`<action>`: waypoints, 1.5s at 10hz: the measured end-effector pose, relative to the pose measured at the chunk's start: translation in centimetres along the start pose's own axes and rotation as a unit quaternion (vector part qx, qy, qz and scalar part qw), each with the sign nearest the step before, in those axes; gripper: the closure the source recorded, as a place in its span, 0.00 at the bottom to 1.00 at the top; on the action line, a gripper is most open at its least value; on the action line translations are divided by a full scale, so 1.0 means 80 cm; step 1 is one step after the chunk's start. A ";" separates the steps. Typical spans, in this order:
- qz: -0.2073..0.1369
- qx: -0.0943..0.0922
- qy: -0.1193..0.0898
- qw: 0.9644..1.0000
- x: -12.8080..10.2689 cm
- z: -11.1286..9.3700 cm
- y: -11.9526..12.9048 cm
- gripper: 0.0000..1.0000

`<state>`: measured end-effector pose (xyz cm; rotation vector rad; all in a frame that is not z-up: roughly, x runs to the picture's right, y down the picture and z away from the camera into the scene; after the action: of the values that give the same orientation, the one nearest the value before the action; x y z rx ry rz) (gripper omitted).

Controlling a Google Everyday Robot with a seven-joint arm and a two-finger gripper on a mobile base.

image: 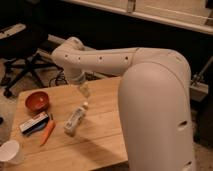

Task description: Stand the bottle upright

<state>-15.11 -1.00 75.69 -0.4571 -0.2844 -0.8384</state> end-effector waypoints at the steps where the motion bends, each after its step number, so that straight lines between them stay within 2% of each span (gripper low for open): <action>1: -0.012 0.015 0.001 1.000 0.005 0.000 -0.003 0.20; 3: -0.036 0.032 0.002 0.999 0.013 0.004 -0.003 0.20; 6: -0.080 0.028 0.003 0.996 0.021 0.022 0.004 0.20; 8: -0.102 0.023 -0.006 0.995 0.015 0.044 0.004 0.20; 10: -0.104 0.018 -0.018 0.994 0.011 0.074 0.007 0.20; 15: -0.077 -0.005 -0.044 0.996 0.017 0.139 0.024 0.20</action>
<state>-13.52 4.75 85.36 -0.4856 -0.4004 -0.9721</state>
